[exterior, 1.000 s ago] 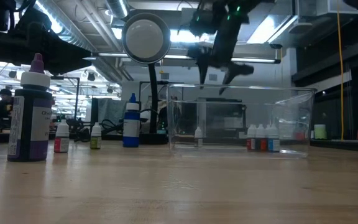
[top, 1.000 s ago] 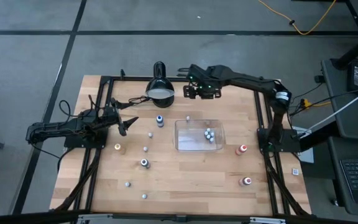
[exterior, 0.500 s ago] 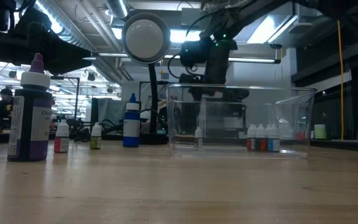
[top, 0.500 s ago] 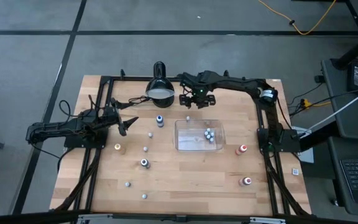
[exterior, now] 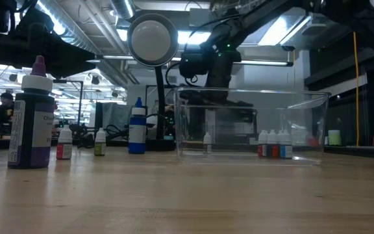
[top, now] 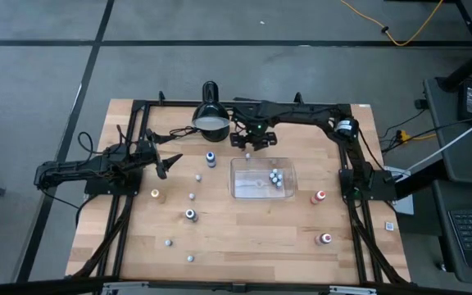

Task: Pick & Place food coloring
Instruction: Put the small brown food coloring bottle into the transparent bin

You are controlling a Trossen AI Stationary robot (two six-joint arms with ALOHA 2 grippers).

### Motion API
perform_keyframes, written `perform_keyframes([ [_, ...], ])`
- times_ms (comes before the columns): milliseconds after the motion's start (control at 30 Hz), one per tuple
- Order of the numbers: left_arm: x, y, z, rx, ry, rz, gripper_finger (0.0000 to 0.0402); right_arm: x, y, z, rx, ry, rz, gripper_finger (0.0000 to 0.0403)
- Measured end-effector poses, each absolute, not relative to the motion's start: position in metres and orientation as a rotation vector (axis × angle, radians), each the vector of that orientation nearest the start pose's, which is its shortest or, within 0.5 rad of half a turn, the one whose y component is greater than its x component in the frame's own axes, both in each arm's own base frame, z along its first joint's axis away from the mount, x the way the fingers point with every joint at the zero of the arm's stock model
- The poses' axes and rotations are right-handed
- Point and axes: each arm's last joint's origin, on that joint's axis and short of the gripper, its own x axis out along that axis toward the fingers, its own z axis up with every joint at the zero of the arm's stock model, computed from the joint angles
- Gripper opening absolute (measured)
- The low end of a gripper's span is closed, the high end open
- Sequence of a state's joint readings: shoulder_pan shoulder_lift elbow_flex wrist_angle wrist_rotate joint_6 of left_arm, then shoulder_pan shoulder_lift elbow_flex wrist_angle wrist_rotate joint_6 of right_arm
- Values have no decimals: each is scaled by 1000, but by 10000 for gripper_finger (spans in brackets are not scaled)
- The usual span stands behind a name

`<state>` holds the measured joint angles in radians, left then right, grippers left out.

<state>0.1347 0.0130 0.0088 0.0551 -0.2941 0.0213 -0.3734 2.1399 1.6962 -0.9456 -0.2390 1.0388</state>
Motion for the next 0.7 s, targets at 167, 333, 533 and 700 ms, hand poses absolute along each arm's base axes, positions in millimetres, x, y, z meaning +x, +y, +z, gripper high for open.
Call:
perform_keyframes([
  [167,95,21,171,17,-47,429,347,402,-145,181,1284,1184,-802,257],
  [333,95,21,171,17,-47,429,347,406,-141,169,1290,1223,-779,257],
  [533,95,21,171,17,-47,429,347,407,-139,167,1263,1235,-771,257],
  [700,95,21,171,17,-47,429,347,408,-136,167,1270,1249,-746,253],
])
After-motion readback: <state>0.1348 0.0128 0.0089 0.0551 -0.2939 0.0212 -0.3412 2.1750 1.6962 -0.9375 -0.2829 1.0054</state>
